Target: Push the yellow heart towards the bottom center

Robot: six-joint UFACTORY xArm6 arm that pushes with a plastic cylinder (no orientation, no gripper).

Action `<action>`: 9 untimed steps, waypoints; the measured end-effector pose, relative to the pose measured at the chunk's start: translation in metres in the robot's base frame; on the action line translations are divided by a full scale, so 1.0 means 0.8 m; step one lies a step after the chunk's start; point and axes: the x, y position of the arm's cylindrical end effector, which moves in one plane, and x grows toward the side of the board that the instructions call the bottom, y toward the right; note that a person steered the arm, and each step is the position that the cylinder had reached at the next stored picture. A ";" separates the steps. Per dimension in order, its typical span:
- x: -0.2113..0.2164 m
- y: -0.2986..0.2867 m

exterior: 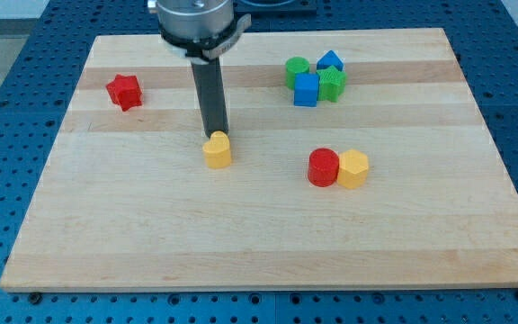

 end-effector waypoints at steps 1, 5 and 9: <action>0.048 0.000; 0.103 0.029; 0.143 0.017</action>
